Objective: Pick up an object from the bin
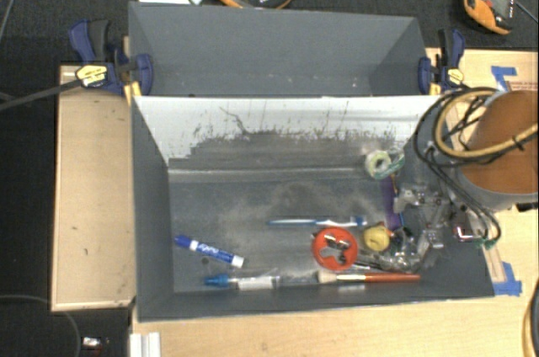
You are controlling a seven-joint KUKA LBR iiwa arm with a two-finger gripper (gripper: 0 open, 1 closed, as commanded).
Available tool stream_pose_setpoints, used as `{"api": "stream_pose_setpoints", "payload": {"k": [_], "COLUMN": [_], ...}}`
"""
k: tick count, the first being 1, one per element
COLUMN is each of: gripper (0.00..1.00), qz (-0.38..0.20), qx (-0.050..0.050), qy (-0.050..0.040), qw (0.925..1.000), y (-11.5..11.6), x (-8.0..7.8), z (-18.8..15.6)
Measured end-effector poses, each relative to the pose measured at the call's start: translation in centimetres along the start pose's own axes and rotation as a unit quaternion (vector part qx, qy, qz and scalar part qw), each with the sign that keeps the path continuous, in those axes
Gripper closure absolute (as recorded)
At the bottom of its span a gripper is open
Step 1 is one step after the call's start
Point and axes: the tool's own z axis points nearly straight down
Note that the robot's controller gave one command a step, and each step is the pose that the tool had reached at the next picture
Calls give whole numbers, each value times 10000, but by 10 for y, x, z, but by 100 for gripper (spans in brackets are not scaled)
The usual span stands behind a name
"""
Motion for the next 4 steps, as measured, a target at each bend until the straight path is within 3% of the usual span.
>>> {"api": "stream_pose_setpoints", "payload": {"k": [1, 2, 3, 4], "gripper": [0, 0, 0, 0], "qz": [1571, 922, 1470, 1800], "qx": [-2, 4, -1, 0], "qy": [-7, -29, 19, -47], "qw": [9876, 9957, 9891, 9837], "y": [15, 18, 15, 19], "x": [-5, -7, -3, -17], "z": [71, 13, 65, 69]}}
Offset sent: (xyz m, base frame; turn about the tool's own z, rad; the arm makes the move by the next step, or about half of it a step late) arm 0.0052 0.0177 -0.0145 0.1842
